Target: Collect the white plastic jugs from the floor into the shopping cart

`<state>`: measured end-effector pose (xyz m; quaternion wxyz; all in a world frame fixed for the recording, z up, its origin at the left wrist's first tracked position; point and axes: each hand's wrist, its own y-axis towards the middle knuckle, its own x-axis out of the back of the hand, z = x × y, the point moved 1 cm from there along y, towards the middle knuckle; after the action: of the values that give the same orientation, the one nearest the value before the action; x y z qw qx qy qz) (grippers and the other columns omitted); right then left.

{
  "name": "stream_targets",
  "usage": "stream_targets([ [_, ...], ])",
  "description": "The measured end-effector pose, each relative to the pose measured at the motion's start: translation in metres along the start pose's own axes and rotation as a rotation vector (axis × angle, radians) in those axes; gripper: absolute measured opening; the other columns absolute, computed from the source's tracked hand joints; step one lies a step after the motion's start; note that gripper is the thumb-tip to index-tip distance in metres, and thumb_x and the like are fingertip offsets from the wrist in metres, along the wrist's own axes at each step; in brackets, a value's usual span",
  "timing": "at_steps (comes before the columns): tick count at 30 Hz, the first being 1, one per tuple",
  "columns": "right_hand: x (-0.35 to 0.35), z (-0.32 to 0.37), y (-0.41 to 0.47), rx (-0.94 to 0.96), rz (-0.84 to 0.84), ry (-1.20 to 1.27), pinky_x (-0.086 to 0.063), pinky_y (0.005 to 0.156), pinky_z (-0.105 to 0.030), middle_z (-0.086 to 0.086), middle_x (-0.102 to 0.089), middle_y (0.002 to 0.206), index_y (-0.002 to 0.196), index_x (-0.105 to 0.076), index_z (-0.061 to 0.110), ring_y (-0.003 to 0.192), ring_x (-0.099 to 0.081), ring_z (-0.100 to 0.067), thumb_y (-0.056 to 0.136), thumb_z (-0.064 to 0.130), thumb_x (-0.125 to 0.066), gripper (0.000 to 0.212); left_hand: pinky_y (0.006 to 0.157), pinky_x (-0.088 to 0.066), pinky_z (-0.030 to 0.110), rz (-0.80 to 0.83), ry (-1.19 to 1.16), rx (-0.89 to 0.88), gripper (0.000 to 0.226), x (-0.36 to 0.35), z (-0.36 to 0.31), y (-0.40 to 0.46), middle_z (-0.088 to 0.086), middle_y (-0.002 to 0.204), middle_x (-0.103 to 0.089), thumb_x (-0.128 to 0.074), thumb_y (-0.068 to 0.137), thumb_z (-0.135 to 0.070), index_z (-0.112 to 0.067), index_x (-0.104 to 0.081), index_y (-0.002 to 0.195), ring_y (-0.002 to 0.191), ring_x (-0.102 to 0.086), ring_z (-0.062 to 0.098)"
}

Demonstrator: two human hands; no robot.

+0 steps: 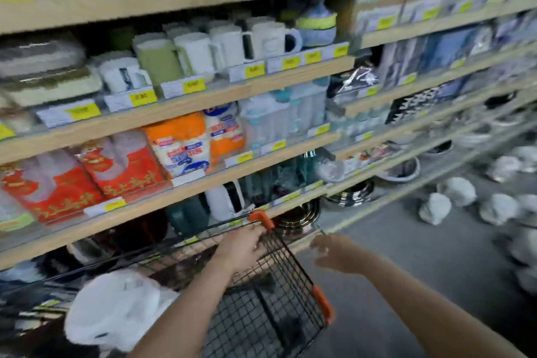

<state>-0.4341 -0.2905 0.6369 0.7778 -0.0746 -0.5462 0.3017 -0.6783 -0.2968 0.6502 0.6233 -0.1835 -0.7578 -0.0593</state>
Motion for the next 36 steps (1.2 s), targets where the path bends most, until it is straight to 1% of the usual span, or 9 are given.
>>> stream_targets([
  [3,0.017,-0.085,-0.029,-0.058,-0.049,0.066,-0.041,0.088,-0.023,0.009,-0.052,0.103,0.125,-0.054,0.019,0.098,-0.055,-0.016,0.087,0.031,-0.064,0.041,0.077,-0.047,0.033,0.009,-0.003,-0.081,0.038,-0.010,-0.078,0.057,0.000,0.119,-0.059,-0.047,0.094,-0.030,-0.020,-0.048,0.131,0.102,-0.060,0.021],
  [5,0.034,-0.137,-0.048,-0.088,-0.059,0.077,-0.041,0.086,-0.023,0.010,-0.052,0.103,0.126,-0.053,0.020,0.090,-0.052,-0.012,0.087,0.032,-0.063,0.042,0.080,-0.047,0.036,0.015,-0.036,-0.108,0.035,-0.020,-0.131,0.093,0.001,0.116,-0.059,-0.049,0.093,-0.031,-0.020,-0.050,0.126,0.104,-0.059,0.024],
  [9,0.066,-0.232,-0.087,-0.195,-0.083,0.113,-0.041,0.090,-0.025,0.004,-0.058,0.122,0.130,-0.048,0.026,0.107,-0.057,-0.019,0.089,0.036,-0.059,0.044,0.085,-0.047,0.035,0.040,-0.101,-0.170,0.038,-0.038,-0.229,0.157,0.001,0.122,-0.058,-0.049,0.092,-0.029,-0.021,-0.049,0.129,0.108,-0.058,0.025],
  [12,0.083,-0.291,-0.117,-0.267,-0.130,0.163,-0.041,0.092,-0.027,0.005,-0.056,0.127,0.133,-0.044,0.028,0.109,-0.056,-0.017,0.090,0.036,-0.058,0.046,0.085,-0.047,0.033,0.038,-0.151,-0.225,0.037,-0.050,-0.289,0.187,-0.002,0.118,-0.060,-0.051,0.091,-0.030,-0.024,-0.050,0.127,0.106,-0.059,0.023],
  [20,0.089,-0.421,-0.159,-0.427,-0.276,0.411,-0.043,0.083,-0.022,0.006,-0.055,0.125,0.131,-0.046,0.030,0.086,-0.053,-0.008,0.088,0.038,-0.061,0.046,0.088,-0.038,0.026,0.160,-0.170,-0.363,0.038,-0.087,-0.397,0.282,-0.005,0.120,-0.057,-0.051,0.093,-0.029,-0.023,-0.050,0.130,0.110,-0.055,0.017],
  [24,0.102,-0.492,-0.157,-0.497,-0.301,0.487,-0.045,0.084,-0.024,0.005,-0.056,0.122,0.129,-0.047,0.030,0.084,-0.052,-0.008,0.086,0.037,-0.063,0.047,0.088,-0.045,0.031,0.203,-0.146,-0.429,0.037,-0.102,-0.445,0.346,-0.005,0.119,-0.058,-0.051,0.091,-0.030,-0.024,-0.051,0.127,0.109,-0.057,0.019],
  [27,0.119,-0.553,-0.144,-0.562,-0.325,0.561,-0.048,0.088,-0.027,0.006,-0.054,0.122,0.129,-0.047,0.031,0.088,-0.053,-0.009,0.086,0.037,-0.064,0.047,0.090,-0.040,0.026,0.257,-0.151,-0.456,0.038,-0.114,-0.479,0.408,-0.003,0.122,-0.057,-0.051,0.093,-0.027,-0.021,-0.050,0.130,0.112,-0.055,0.017],
  [32,0.152,-0.649,-0.126,-0.667,-0.335,0.667,-0.048,0.087,-0.028,0.000,-0.053,0.124,0.130,-0.048,0.024,0.091,-0.055,-0.012,0.088,0.030,-0.063,0.046,0.085,-0.036,0.022,0.319,-0.131,-0.502,0.038,-0.121,-0.540,0.517,-0.005,0.126,-0.054,-0.049,0.094,-0.026,-0.020,-0.047,0.132,0.114,-0.053,0.015],
  [36,0.166,-0.718,-0.129,-0.765,-0.366,0.763,-0.045,0.092,-0.027,-0.001,-0.054,0.123,0.130,-0.048,0.022,0.109,-0.055,-0.017,0.088,0.028,-0.063,0.045,0.088,-0.045,0.033,0.385,-0.071,-0.552,0.038,-0.130,-0.589,0.587,-0.007,0.124,-0.053,-0.048,0.093,-0.031,-0.025,-0.046,0.131,0.110,-0.055,0.017],
])
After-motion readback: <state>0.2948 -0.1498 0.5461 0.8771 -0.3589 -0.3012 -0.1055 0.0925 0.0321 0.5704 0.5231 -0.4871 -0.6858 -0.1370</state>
